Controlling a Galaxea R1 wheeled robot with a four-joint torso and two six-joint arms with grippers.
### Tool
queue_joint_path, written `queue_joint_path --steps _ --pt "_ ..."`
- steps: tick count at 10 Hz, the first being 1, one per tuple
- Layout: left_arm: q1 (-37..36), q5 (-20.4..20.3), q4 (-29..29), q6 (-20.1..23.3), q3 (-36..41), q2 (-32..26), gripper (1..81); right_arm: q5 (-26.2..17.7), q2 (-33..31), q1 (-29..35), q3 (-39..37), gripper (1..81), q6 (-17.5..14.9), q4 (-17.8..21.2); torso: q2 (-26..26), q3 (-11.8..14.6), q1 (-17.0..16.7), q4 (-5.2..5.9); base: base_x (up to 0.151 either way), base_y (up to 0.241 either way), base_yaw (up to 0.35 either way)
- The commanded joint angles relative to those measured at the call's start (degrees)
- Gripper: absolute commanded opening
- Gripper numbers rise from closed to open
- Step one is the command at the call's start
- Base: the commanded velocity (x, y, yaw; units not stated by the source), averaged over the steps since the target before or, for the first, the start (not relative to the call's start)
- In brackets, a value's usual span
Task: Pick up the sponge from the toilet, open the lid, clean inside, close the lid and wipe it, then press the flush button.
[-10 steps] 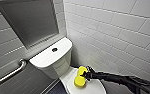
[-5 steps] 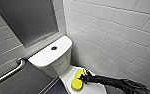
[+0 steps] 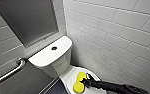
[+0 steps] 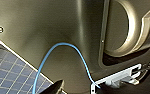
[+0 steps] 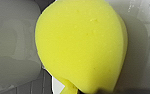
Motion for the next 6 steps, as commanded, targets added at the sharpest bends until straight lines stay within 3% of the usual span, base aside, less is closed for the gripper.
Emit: queue_joint_path --steps 1,6 --pt "2.1 5.3 -0.4 0.6 0.6 -0.4 81.1 -3.2 -8.8 1.7 9.0 1.0 0.5 -0.5 0.0 0.0 0.0 0.00 0.000 0.000 0.000" --pt "2.1 5.3 0.0 0.6 0.6 -0.5 81.1 0.6 -23.2 -5.7 18.6 1.0 0.5 -0.4 0.0 0.0 0.0 0.00 0.000 0.000 0.000"
